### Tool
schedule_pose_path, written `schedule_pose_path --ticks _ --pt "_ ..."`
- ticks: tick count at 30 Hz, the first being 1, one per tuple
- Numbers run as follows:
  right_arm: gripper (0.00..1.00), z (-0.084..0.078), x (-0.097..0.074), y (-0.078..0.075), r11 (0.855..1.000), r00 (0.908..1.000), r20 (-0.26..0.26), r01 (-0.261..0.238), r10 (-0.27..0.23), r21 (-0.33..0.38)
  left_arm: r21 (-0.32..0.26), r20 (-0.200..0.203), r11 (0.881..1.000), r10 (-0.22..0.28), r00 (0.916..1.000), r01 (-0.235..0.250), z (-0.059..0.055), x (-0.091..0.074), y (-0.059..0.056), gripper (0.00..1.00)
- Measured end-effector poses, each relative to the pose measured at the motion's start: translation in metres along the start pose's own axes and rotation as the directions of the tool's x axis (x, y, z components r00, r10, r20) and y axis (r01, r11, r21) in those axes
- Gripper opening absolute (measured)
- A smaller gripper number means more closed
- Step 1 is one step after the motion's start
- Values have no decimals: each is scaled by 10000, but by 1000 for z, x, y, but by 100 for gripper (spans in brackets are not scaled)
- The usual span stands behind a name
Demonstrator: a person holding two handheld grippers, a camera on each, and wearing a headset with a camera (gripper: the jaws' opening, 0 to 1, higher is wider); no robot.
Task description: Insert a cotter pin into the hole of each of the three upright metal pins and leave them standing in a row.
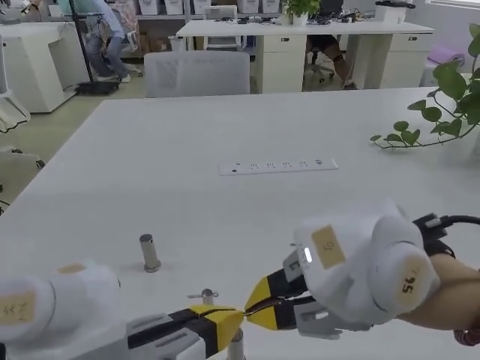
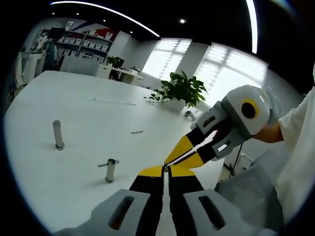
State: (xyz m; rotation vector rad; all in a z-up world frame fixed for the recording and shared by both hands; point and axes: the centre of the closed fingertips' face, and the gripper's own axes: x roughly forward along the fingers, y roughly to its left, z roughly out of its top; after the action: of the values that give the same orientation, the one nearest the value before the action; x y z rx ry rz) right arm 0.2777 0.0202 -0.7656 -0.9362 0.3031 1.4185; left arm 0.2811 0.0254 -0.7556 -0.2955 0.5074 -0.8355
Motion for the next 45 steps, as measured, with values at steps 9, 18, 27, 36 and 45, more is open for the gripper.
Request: schedule_pose_path --ticks 9,18,27,36,45 --pt "5 3 -1 -3 9991 9993 344 151 -165 407 465 83 9989 -97 9999 93 5 -1 0 0" --pt "11 6 -7 -4 9898 9954 960 -180 44 1416 1786 -303 9829 -405 9987 452 5 -8 -1 0" --pt "14 8 -13 13 9495 9781 1657 -1673 1261 2655 3235 -965 9378 -999 9903 1262 -9 -14 -12 0" --pt "15 8 -16 31 9129 9477 2121 -2934 2386 2839 4001 -1406 8936 -1596 9771 2036 -16 -17 -26 0" --pt "14 8 -17 47 8822 9172 2436 -3778 3152 2810 4274 -1710 8579 -2331 9573 2852 -21 -19 -42 0"
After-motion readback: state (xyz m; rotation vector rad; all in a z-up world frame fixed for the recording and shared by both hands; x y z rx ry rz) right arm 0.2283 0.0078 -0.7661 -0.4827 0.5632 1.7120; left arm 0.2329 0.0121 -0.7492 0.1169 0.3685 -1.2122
